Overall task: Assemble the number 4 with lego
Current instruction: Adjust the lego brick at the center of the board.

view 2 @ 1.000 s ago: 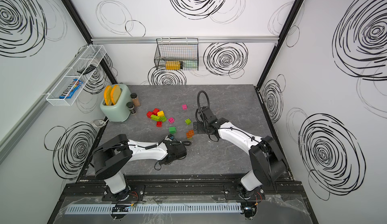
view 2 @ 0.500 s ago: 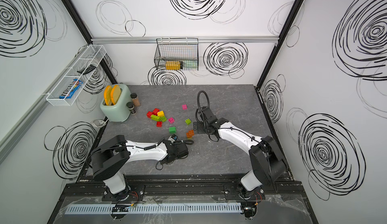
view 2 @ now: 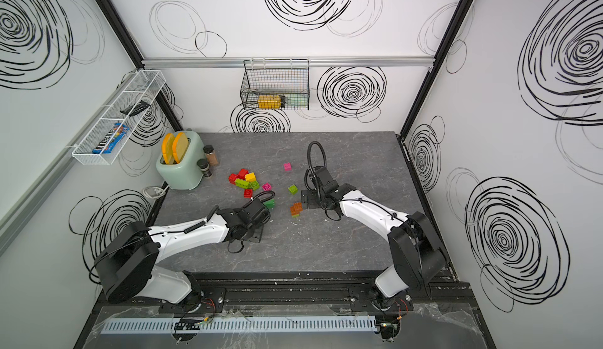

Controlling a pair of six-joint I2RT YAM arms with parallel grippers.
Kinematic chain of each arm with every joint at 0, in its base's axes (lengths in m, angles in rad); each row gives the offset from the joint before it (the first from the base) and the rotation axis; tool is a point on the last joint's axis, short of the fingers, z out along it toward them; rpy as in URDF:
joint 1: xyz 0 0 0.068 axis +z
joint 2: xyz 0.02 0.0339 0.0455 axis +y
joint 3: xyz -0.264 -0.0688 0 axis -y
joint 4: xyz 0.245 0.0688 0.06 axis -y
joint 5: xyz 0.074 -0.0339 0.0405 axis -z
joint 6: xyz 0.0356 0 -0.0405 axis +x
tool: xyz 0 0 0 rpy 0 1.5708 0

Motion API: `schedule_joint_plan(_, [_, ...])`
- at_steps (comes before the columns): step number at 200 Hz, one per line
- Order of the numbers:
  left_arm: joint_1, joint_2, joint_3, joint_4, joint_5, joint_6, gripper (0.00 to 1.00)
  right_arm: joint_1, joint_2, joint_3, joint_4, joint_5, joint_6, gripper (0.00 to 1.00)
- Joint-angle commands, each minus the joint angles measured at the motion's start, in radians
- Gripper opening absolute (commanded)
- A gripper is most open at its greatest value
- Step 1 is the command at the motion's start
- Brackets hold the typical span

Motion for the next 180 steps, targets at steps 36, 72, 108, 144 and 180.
schedule_joint_plan(36, [-0.058,0.046,0.004,-0.011,-0.141,-0.029,0.30,-0.002,-0.036,0.002,-0.009,0.010,0.015,0.99])
schedule_joint_plan(72, [-0.163,0.120,0.077,-0.197,-0.416,-0.124,0.19,-0.001,-0.037,-0.003,-0.005,0.004,0.015,0.99])
schedule_joint_plan(108, [-0.233,0.287,0.100,-0.330,-0.472,-0.263,0.19,0.000,-0.044,-0.014,0.003,-0.001,0.015,0.99])
schedule_joint_plan(144, [-0.302,0.378,0.080,-0.328,-0.419,-0.272,0.24,-0.002,-0.046,-0.019,-0.003,0.003,0.006,0.99])
schedule_joint_plan(180, [-0.378,0.454,0.150,-0.334,-0.384,-0.211,0.30,-0.002,-0.042,-0.015,0.004,-0.003,0.004,0.99])
